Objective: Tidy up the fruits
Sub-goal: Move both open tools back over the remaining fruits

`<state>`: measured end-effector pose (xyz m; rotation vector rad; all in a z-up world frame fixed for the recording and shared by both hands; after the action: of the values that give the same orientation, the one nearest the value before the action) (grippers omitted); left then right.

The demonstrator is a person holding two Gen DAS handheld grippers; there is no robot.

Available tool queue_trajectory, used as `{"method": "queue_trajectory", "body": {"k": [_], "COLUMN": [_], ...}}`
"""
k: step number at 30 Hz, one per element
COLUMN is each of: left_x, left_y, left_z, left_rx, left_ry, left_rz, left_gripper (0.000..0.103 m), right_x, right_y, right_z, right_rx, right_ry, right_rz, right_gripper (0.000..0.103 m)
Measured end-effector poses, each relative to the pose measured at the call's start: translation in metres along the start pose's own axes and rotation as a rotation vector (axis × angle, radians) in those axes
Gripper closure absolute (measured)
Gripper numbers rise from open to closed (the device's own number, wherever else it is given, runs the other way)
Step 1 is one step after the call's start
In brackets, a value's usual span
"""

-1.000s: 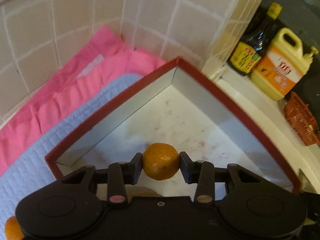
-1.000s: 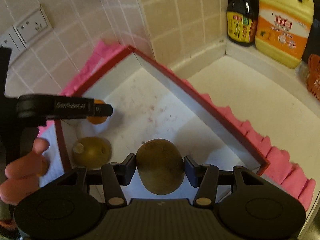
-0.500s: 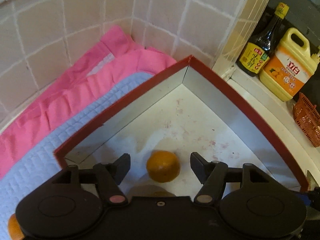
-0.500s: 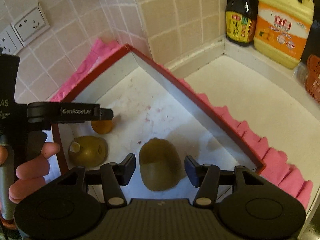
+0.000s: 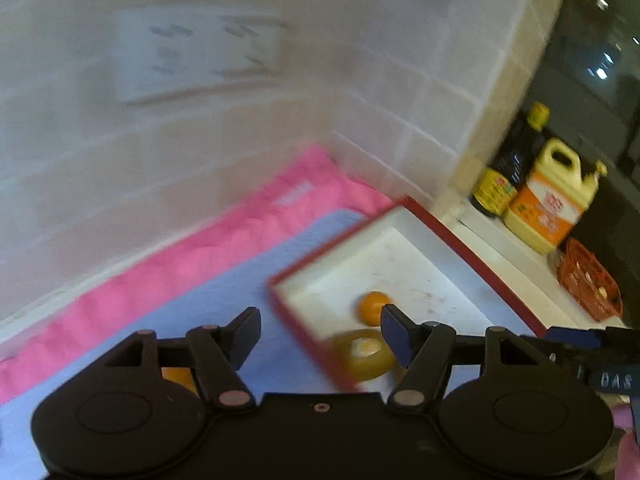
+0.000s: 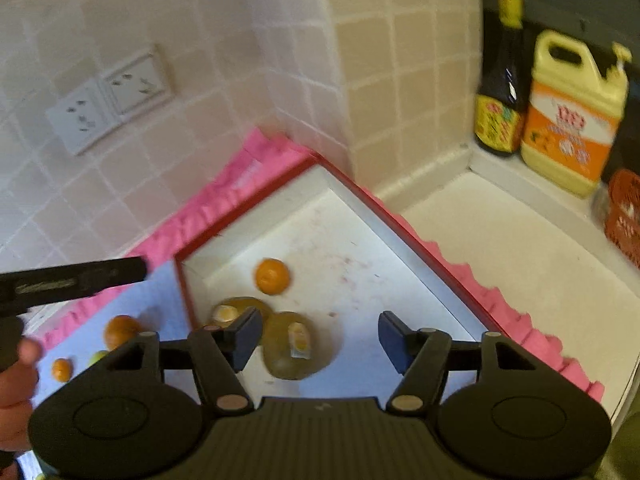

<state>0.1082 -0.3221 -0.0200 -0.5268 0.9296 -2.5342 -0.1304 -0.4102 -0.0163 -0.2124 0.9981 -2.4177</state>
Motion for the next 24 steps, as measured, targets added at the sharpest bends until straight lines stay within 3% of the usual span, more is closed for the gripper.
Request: {"method": "queue_trajectory", "body": {"k": [7, 15, 21, 24], "left_x": [-0.118, -0.23, -0.273, -0.28], "left_y": [-0.108, -0.209, -0.234, -0.232], "left_z": [-0.025, -0.093, -0.147, -0.173], "left_rx": [0.12, 0.191, 0.172, 0.134], "left_ry": [-0.172, -0.408, -0.503, -0.512], "left_rz": [0.169, 0.401, 0.476, 0.457], "left_gripper": [0.024, 0.024, 0.024, 0.024], "right_x": [-0.064, -0.166, -0.251, -0.283], "right_y": [-0.006, 0.01, 0.028, 0.038], "right_z": [-0.002, -0.015, -0.043, -0.064], "right_rx": [-0.013, -0.077, -0.132, -0.169], "right_ry": [-0.081, -0.204, -0.322, -0.378], "right_rz": [0.103, 0.241, 0.327, 0.344], "right_gripper": [0.033, 0.033, 0.033, 0.034]}}
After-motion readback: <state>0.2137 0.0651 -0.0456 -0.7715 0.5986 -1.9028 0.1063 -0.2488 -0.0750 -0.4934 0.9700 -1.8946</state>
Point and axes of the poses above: each gripper's, at about its wrist camera, not at the fingertips, and y roughly the way its jaws point, x to its right, z to its top, the point moved 9 cm from there along y, roughly the way its jaws point, and after that the axes turned 2 degrees about x, right-handed, at the moved point
